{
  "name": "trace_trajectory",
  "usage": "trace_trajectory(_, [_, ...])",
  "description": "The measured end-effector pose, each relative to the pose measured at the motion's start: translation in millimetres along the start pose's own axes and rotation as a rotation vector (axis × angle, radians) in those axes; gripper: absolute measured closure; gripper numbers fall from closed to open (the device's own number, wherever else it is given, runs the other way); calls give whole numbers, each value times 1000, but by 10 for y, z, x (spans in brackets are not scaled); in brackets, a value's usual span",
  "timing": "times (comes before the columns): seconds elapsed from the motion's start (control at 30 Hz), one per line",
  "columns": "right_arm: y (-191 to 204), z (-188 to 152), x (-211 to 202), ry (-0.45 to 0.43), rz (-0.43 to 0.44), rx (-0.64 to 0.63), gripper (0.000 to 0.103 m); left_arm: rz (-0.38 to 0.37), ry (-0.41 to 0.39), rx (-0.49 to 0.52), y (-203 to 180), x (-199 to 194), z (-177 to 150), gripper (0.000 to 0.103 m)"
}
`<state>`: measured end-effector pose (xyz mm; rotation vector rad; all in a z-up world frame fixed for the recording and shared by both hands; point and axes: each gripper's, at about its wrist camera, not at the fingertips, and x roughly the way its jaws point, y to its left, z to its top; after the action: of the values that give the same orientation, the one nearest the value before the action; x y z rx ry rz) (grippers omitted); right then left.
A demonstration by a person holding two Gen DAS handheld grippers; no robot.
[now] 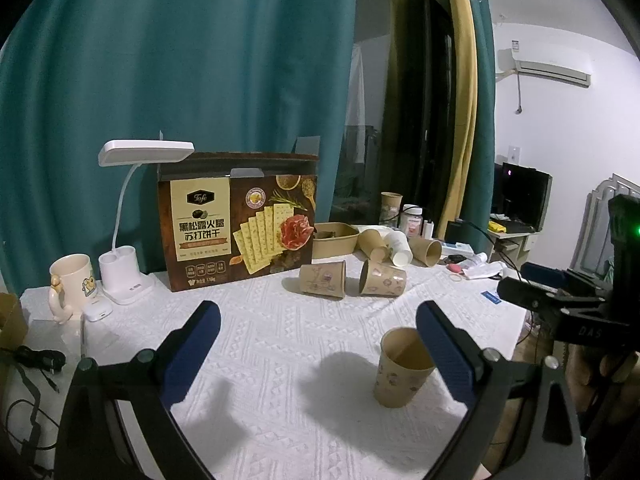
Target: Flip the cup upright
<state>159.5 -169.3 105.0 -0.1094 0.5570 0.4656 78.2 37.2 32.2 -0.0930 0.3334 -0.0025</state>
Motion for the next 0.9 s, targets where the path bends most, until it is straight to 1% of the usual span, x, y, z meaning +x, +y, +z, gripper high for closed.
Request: trace_trajectory(0.9, [-36,-17,-30,4,-8,5,21,-14,4,4,-27,-23,-33,5])
